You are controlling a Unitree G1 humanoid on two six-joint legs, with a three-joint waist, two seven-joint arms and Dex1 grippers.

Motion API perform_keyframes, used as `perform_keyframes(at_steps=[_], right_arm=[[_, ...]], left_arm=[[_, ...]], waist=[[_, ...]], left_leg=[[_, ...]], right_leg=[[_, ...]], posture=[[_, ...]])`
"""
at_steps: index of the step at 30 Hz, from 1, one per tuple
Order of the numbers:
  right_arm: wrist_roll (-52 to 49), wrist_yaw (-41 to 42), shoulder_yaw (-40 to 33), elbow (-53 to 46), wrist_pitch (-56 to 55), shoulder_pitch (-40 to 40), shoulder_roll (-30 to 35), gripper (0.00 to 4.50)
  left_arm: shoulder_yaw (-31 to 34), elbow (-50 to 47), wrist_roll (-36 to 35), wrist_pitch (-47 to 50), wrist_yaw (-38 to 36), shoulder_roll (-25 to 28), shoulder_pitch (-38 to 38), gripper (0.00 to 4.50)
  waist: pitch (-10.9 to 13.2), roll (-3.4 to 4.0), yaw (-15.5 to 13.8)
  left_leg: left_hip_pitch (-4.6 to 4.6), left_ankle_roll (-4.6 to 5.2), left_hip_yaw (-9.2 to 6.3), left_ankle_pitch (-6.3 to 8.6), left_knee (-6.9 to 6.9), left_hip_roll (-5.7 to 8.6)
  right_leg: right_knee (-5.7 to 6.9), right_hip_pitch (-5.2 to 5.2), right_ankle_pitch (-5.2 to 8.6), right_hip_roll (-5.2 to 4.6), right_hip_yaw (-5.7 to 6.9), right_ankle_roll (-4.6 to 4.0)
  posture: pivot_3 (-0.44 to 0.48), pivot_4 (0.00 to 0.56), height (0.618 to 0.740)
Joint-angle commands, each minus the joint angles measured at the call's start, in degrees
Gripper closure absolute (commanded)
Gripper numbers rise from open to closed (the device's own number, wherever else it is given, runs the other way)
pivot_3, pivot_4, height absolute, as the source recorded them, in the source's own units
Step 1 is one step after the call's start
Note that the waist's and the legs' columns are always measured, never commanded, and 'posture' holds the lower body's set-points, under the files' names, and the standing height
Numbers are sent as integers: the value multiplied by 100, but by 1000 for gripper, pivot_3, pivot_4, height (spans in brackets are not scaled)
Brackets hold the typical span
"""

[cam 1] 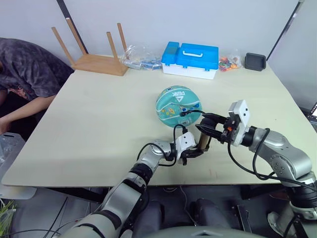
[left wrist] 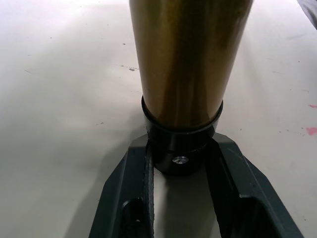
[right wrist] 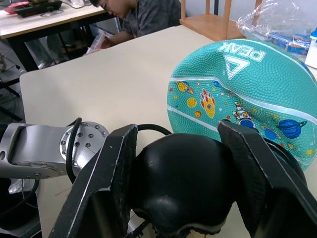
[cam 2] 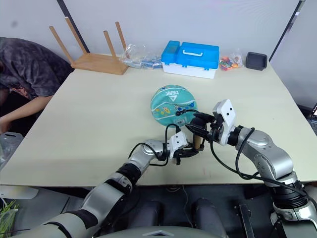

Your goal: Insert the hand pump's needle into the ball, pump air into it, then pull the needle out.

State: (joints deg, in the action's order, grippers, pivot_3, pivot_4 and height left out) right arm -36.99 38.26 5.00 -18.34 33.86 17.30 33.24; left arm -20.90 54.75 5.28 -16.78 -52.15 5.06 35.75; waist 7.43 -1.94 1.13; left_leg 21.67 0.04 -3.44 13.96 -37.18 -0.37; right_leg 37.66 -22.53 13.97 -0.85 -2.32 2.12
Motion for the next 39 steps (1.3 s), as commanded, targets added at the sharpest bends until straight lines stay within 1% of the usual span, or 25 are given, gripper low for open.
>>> perform_keyframes(at_steps=[1,2,5,10,12,15,18,21,23,26,29,33,37,38,39], right_arm=[[-358,-165,-567,-219,704,406,321,2426],[-471,-181,-677,-309,836,516,370,2426],[-1270,-363,-1334,-576,1465,1289,713,2426],[-2172,-647,-1935,-540,2300,2215,1263,2426],[-2457,-740,-2072,-458,2582,2539,1490,2426],[-2772,-911,-2154,-313,2861,2885,1653,2426],[-2952,-1020,-2143,-253,2998,3023,1707,2426],[-2655,-946,-1839,-415,2848,2466,1577,2426],[-2404,-871,-1650,-493,2688,2101,1538,2426],[-1773,-729,-1140,-529,2167,1207,1319,2426],[-1200,-590,-629,-465,1639,614,1090,2426],[-41,-385,479,262,645,-310,584,2426],[709,-230,905,956,-25,-708,261,2426],[789,-215,910,1038,-99,-731,198,2426],[825,-186,882,1039,-143,-722,159,2426]], left_arm=[[-149,441,354,173,88,131,-184,3546],[-151,448,360,168,90,131,-185,3546],[-175,529,403,127,114,129,-192,3546],[-187,605,429,98,134,112,-192,3546],[-194,625,435,91,141,105,-193,3546],[-205,643,441,76,138,101,-194,3546],[-210,650,442,73,132,90,-189,3546],[-207,666,438,69,128,81,-175,3546],[-204,678,438,67,132,78,-167,3546],[-194,679,431,70,141,79,-167,3546],[-193,671,431,61,146,84,-179,3546],[-186,630,433,67,166,78,-216,3546],[-170,605,450,80,181,83,-232,3546],[-167,601,457,86,181,85,-233,3546],[-165,597,462,92,180,86,-233,3546]], waist=[[11,12,-12],[20,20,-15],[85,67,-37],[131,80,-40],[139,81,-40],[139,81,-39],[140,78,-41],[138,76,-42],[127,58,-42],[105,32,-36],[56,10,-22],[-19,-26,-11],[-62,-39,-1],[-62,-37,9],[-63,-35,14]], left_leg=[[4,0,0,0,0,0],[7,0,0,0,-1,0],[21,0,1,0,-2,3],[33,1,-1,-1,-7,7],[37,1,0,-1,-7,7],[48,1,-1,-1,-6,6],[54,1,0,-1,-6,4],[56,1,2,-1,-7,4],[54,1,-3,-1,-6,2],[42,1,-3,0,-5,1],[12,1,-2,0,1,-5],[4,0,-7,1,13,-11],[-23,0,-8,1,38,-16],[-40,0,-9,1,46,-16],[-86,-1,-13,2,70,-20]], right_leg=[[0,-3,0,-3,0,1],[0,-5,-1,-5,1,1],[-2,-16,-5,-10,-1,8],[-3,-22,-8,-15,2,13],[-4,-26,-8,-16,1,13],[-6,-37,-8,-16,2,13],[-6,-43,-8,-17,1,14],[-7,-44,-8,-17,0,14],[-10,-42,-8,-15,6,14],[-12,-29,-7,-15,7,13],[-17,-3,5,-14,5,-6],[-26,3,7,-11,9,-7],[-56,31,6,-9,14,-7],[-64,47,7,-9,14,-8],[-77,81,8,-12,3,-9]], posture=[[0,150,740],[0,150,740],[0,150,740],[0,150,740],[0,150,740],[0,150,740],[0,150,740],[0,150,740],[0,150,740],[0,150,740],[0,150,740],[0,150,740],[0,150,740],[0,150,740],[0,150,740]])
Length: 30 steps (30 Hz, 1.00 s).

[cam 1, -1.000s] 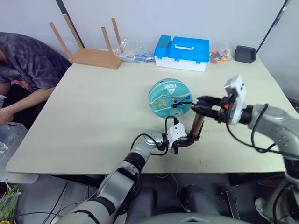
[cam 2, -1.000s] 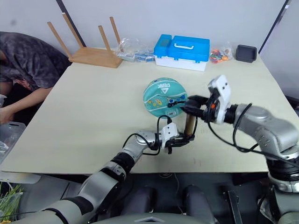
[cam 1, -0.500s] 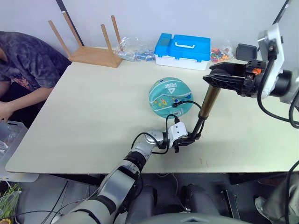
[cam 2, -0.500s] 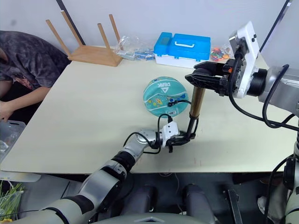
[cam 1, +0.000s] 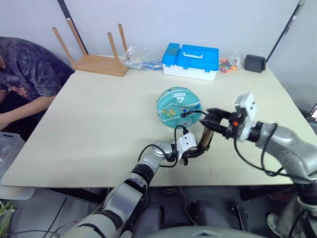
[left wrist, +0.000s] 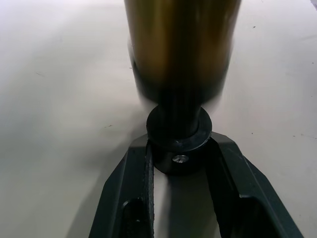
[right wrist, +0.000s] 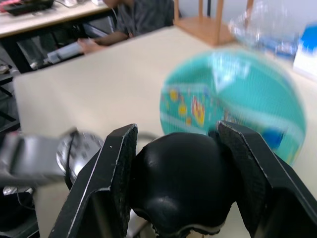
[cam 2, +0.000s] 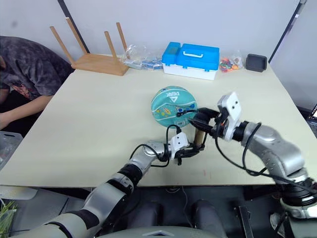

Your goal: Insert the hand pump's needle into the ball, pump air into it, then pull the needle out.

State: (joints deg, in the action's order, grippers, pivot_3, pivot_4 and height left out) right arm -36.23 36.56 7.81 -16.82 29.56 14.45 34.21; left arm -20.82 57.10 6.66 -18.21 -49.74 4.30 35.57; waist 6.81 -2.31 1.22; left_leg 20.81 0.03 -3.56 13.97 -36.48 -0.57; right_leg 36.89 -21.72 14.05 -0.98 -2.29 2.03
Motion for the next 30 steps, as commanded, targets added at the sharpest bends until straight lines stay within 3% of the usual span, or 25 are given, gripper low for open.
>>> perform_keyframes(at_steps=[1,11,16,18,24,30], right_arm=[[737,-2,545,849,278,-395,30,2426],[-582,-233,-1092,-591,1353,903,387,2426],[-1630,-623,-1912,-913,2414,1906,861,2426],[-1970,-773,-2116,-921,2722,2260,1027,2426],[-3008,-1307,-2544,-560,3448,3439,1366,2426],[-3114,-1276,-2335,-762,3597,3155,1532,2426]], left_arm=[[-170,373,330,237,-60,163,-207,3546],[-168,551,374,203,-19,145,-119,3546],[-179,590,395,145,-12,120,-144,3546],[-187,589,402,126,-12,118,-162,3546],[-183,633,401,109,-15,102,-135,3546],[-158,643,376,116,-43,113,-87,3546]], waist=[[-9,4,9],[106,85,-33],[166,117,-61],[176,113,-62],[200,118,-58],[200,116,-63]], left_leg=[[-9,-1,1,1,11,-1],[9,-1,-5,0,14,8],[121,2,1,-3,-12,24],[127,3,0,-3,-14,25],[131,3,-1,-2,-16,24],[167,4,1,-3,-17,23]], right_leg=[[-9,18,2,-3,-3,-1],[-13,-6,5,-15,5,-5],[-10,-99,-24,-10,7,38],[-14,-101,-25,-16,6,39],[-14,-107,-25,-20,3,39],[-15,-137,-26,-20,9,39]], posture=[[0,150,740],[0,150,740],[0,150,740],[0,150,740],[0,150,740],[0,150,740]])
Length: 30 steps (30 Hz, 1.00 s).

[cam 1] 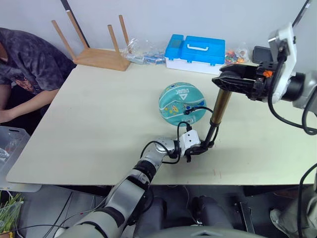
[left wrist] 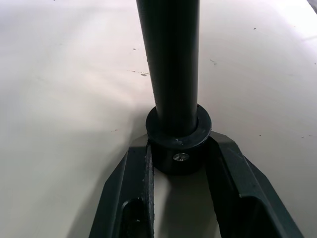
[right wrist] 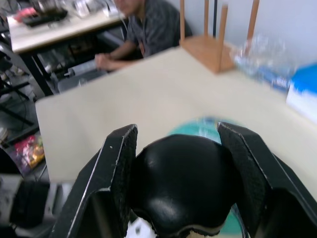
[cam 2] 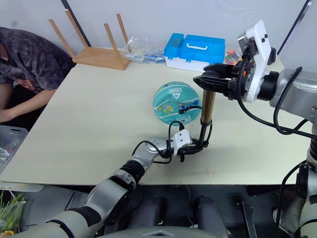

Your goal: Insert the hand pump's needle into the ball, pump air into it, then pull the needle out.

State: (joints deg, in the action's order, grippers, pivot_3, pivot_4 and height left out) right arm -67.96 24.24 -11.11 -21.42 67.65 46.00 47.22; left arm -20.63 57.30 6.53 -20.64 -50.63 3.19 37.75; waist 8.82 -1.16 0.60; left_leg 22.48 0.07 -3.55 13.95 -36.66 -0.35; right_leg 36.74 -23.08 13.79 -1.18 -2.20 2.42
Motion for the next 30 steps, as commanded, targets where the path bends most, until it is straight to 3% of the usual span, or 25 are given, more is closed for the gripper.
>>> perform_keyframes(at_steps=[1,9,13,20,26,30], right_arm=[[182,24,-357,-358,-271,-158,260,2426],[1410,529,523,-380,-1400,-1884,-106,2426],[2140,676,1340,-129,-2000,-2577,-568,2426],[3738,1037,2494,1309,-3274,-3428,-1316,2426],[3883,1286,2189,1198,-3448,-3081,-1291,2426],[3030,1264,1216,324,-2867,-2201,-974,2426]], left_arm=[[-175,619,388,361,39,227,-304,3546],[-181,498,370,370,12,265,-392,3546],[-185,415,353,398,32,271,-444,3546],[-163,363,327,435,50,254,-467,3546],[-176,411,343,444,64,262,-460,3546],[-180,494,361,436,98,252,-436,3546]], waist=[[-2,-1,-7],[-66,-49,32],[-89,-75,48],[-169,-98,56],[-181,-96,122],[-108,-34,123]], left_leg=[[23,0,2,0,-12,1],[1,2,3,1,-19,-5],[-65,1,0,2,-1,-18],[-80,0,5,3,23,-18],[-176,-5,-7,6,35,-31],[-160,-30,-15,21,35,-24]], right_leg=[[2,-14,-5,1,3,-3],[5,3,-2,10,9,2],[4,53,15,14,-6,-25],[2,55,14,23,-5,-23],[-2,137,34,10,-3,-51],[-3,132,34,-30,10,-50]], posture=[[0,150,740],[0,150,740],[0,150,740],[0,150,740],[0,150,740],[0,150,740]])
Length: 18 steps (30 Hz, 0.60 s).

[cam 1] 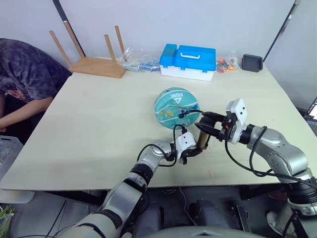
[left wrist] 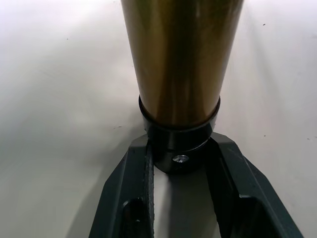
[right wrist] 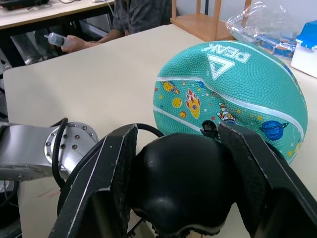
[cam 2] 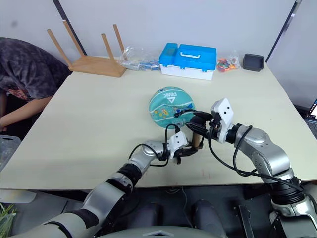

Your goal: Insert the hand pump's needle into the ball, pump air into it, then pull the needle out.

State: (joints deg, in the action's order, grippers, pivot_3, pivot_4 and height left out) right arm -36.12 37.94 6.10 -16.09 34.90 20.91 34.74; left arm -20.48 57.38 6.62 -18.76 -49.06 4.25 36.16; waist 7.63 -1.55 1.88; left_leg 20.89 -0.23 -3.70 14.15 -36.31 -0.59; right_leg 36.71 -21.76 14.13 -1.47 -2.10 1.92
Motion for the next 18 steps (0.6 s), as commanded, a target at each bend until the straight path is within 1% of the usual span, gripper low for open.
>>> perform_keyframes(at_steps=[1,3,5,6,9,13,16,18], right_arm=[[-295,-123,-642,-319,579,425,347,2426],[-676,-174,-997,-524,975,793,565,2426],[-1027,-264,-1281,-651,1337,1074,726,2426],[-1246,-325,-1448,-697,1555,1264,827,2426],[-1864,-570,-1877,-699,2103,1853,1056,2426],[-2426,-868,-2193,-549,2598,2537,1308,2426],[-2747,-1087,-2310,-419,2840,2886,1398,2426],[-2794,-1112,-2278,-414,2897,2869,1418,2426]], left_arm=[[-196,496,355,241,-56,143,-281,3546],[-195,530,362,226,-52,135,-285,3546],[-199,549,374,209,-51,129,-298,3546],[-201,556,379,202,-56,128,-305,3546],[-203,564,385,189,-69,121,-320,3546],[-214,568,392,170,-86,117,-333,3546],[-218,574,395,156,-98,109,-330,3546],[-223,590,402,145,-97,100,-320,3546]], waist=[[27,13,-11],[51,33,-35],[65,39,-100],[70,36,-118],[99,40,-123],[117,35,-123],[119,37,-123],[120,34,-123]], left_leg=[[7,9,2,-5,0,3],[33,27,2,-17,-1,8],[104,29,11,-20,-10,25],[121,29,13,-20,-15,30],[125,30,10,-19,-16,32],[124,31,6,-20,-18,31],[127,31,8,-20,-18,30],[131,31,7,-20,-18,30]], right_leg=[[0,-5,-1,-3,3,1],[0,-23,-1,5,16,2],[4,-86,-19,15,22,35],[4,-96,-24,14,23,37],[1,-96,-25,5,26,36],[1,-97,-22,-2,30,39],[0,-97,-21,-1,40,37],[-1,-97,-21,-1,44,37]], posture=[[0,150,740],[0,150,740],[0,150,740],[0,150,740],[0,150,740],[0,150,740],[0,150,740],[0,150,740]])
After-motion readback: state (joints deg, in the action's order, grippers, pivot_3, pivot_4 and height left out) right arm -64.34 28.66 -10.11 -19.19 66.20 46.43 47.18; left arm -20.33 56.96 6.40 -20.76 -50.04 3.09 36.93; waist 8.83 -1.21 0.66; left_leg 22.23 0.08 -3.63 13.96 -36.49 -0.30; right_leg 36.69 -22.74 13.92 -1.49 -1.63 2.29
